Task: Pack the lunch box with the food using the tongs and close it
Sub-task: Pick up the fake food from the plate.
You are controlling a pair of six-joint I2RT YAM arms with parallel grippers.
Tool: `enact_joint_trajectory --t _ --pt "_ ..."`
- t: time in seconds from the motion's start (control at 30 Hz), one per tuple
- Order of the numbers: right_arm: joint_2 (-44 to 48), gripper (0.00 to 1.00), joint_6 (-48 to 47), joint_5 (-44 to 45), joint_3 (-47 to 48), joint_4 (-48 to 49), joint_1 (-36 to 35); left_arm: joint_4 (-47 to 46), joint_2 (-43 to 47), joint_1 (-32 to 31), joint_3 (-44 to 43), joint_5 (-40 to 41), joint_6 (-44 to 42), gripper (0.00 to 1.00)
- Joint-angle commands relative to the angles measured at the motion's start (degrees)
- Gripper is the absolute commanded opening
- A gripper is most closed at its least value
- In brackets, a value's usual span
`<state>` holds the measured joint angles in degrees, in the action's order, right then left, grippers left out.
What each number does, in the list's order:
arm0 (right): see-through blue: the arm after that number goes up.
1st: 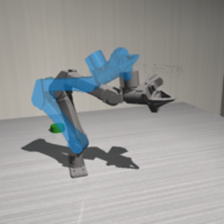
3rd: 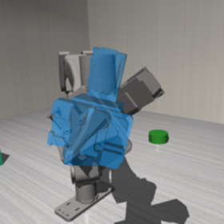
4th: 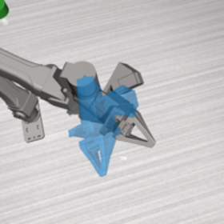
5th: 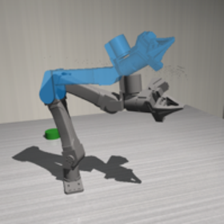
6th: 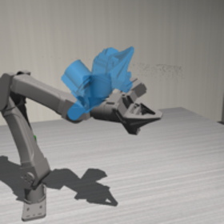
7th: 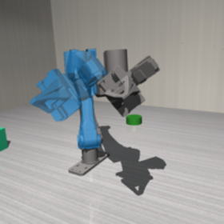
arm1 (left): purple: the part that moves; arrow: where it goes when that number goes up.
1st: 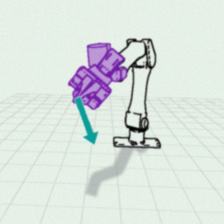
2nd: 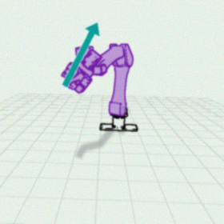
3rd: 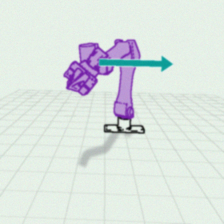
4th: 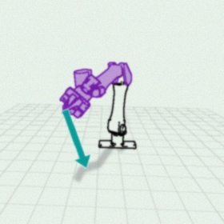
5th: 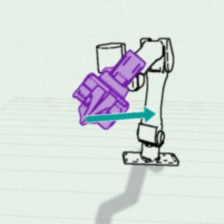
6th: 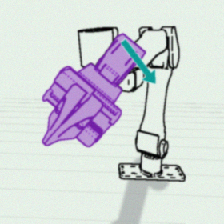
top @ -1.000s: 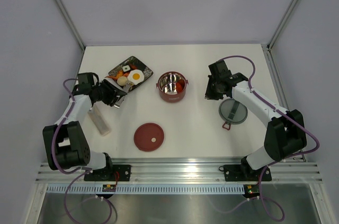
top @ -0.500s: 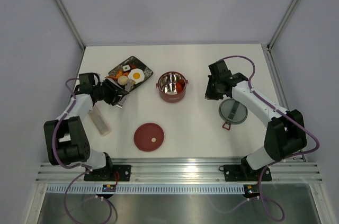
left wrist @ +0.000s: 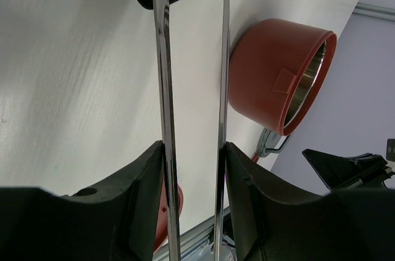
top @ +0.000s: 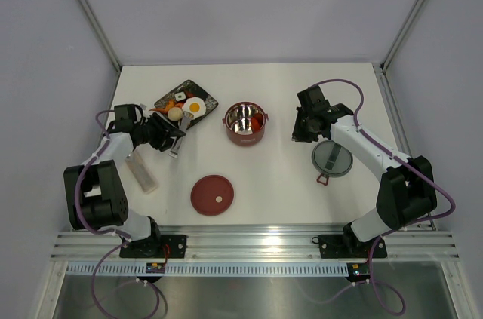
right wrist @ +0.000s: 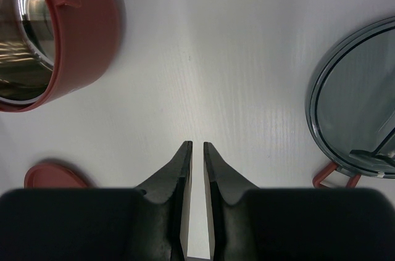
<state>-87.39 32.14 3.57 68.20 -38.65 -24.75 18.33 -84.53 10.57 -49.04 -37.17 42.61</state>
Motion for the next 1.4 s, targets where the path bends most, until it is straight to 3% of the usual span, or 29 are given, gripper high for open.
enact_joint_trajectory --t 0.0,0.5,1.1,1.37 --pt "1.17 0.20 -0.15 0.29 0.53 0.60 -0.47 -4.00 -0.98 0.15 0.08 -1.50 -2.09 0.45" --pt "1.09 0.20 0.03 -0.06 0.61 0.69 -0.56 -5.76 -3.62 -0.20 -1.76 -5.45 -4.90 0.48" --pt "1.00 0.20 0.12 -0.23 0.44 0.68 -0.56 -13.14 -5.38 -0.46 -0.89 -14.59 0.80 0.45" --pt "0.82 0.20 0.12 -0.32 0.61 0.69 -0.56 -12.44 -6.52 -0.55 -2.38 -14.69 0.19 0.47"
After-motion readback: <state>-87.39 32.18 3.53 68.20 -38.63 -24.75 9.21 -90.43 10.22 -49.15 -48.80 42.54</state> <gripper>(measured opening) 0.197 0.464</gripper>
